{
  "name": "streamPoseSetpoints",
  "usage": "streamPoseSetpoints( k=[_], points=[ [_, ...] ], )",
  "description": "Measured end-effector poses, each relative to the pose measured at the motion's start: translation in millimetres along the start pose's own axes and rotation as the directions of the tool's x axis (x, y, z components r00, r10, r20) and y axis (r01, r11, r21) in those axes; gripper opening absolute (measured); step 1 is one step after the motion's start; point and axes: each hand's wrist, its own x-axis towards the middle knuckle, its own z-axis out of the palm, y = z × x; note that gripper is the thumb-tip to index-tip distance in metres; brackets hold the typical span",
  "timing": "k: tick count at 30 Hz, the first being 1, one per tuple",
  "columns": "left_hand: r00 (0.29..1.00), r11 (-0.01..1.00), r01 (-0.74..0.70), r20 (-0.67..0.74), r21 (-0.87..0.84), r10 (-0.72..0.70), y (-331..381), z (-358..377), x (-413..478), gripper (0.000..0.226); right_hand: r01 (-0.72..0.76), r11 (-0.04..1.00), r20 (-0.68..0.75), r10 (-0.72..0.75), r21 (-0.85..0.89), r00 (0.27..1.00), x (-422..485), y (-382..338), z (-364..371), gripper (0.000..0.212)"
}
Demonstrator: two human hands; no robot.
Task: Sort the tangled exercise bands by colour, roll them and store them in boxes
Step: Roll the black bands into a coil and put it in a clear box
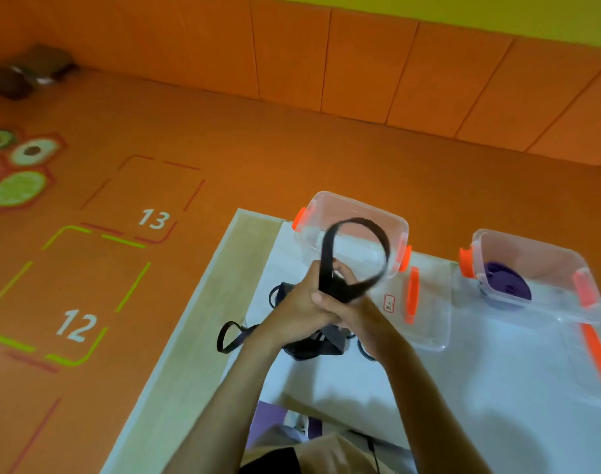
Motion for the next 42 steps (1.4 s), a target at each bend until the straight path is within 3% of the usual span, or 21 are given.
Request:
streamPoseSetpoints(
  k=[2, 4, 7, 11, 14, 17, 20, 23, 26, 29, 32, 35, 38, 40, 42],
  points=[
    [0.996, 0.998, 0.061, 0.066, 0.033, -0.063, 0.0, -3.6, 3.8, 0.097, -0.011, 0.995, -0.19, 0.03, 0.099, 0.981, 4.0, -1.2, -3.0, 0.032],
    [0.99, 0.993, 0.114, 0.079, 0.006, -0.114, -2.5, -15.3, 7.6, 0.112, -0.092, 0.982, -0.317, 0.141, 0.167, 0.938, 5.2, -1.9, -14.4, 0.018],
    [0.984, 0.984, 0.176, -0.025, -0.018, -0.176, -10.9, -40.1, 13.3, 0.095, -0.129, 0.985, -0.411, 0.164, 0.11, 0.897, 0.9, -1.6, -32.7, 0.011],
    [0.969, 0.968, 0.247, -0.002, -0.053, -0.247, -38.4, -61.5, 16.0, 0.059, -0.121, 0.981, -0.493, 0.181, 0.152, 0.851, -7.2, 0.1, -42.0, 0.006],
    [0.965, 0.971, 0.224, 0.123, 0.083, -0.233, -50.8, -52.4, 16.9, 0.068, -0.196, 0.96, -0.436, 0.267, 0.202, 0.859, -5.5, 3.6, -46.6, 0.022],
    [0.966, 0.99, 0.129, 0.221, 0.047, -0.137, -47.9, -17.2, 25.7, 0.073, -0.238, 0.947, -0.347, 0.302, 0.216, 0.888, 0.5, 11.6, -44.0, 0.034],
    [0.983, 0.999, 0.027, 0.182, 0.038, -0.034, -50.0, 18.1, 40.4, 0.062, -0.265, 0.963, -0.341, 0.264, 0.042, 0.902, 9.9, 19.0, -38.5, 0.027],
    [0.99, 0.997, 0.063, 0.133, -0.054, -0.055, -53.7, 26.7, 50.8, 0.056, -0.251, 0.937, -0.406, 0.137, -0.242, 0.904, 11.7, 21.5, -41.5, 0.027],
    [0.993, 0.985, 0.12, 0.022, -0.122, -0.118, -60.2, 16.8, 55.4, 0.041, -0.224, 0.94, -0.419, 0.1, -0.258, 0.902, 3.9, 28.1, -47.0, 0.042],
    [0.957, 0.97, 0.229, -0.203, 0.086, -0.208, -80.5, -5.2, 53.4, 0.024, -0.185, 0.924, -0.379, 0.048, -0.334, 0.924, -3.8, 32.1, -52.3, 0.048],
    [0.882, 0.89, 0.367, -0.405, 0.27, -0.241, -111.7, -31.6, 40.0, 0.022, -0.155, 0.921, -0.382, 0.008, -0.357, 0.924, -6.9, 35.3, -57.6, 0.048],
    [0.918, 0.82, 0.379, -0.288, 0.428, -0.273, -138.9, -37.4, 34.3, 0.027, -0.127, 0.913, -0.359, -0.023, -0.389, 0.933, -9.2, 37.1, -58.4, 0.052],
    [0.931, 0.774, 0.357, -0.129, 0.522, -0.343, -152.8, -19.5, 37.1, 0.058, -0.124, 0.911, -0.367, -0.032, -0.392, 0.93, -10.4, 40.0, -57.6, 0.052],
    [0.917, 0.655, 0.348, -0.1, 0.67, -0.385, -160.7, -2.9, 39.6, 0.076, -0.133, 0.912, -0.394, -0.033, -0.388, 0.918, -10.9, 42.9, -57.8, 0.048],
    [0.914, 0.52, 0.328, -0.125, 0.788, -0.386, -166.7, 11.0, 40.8, 0.078, -0.155, 0.917, -0.429, -0.019, -0.368, 0.903, -11.8, 43.3, -58.2, 0.044]
  ],
)
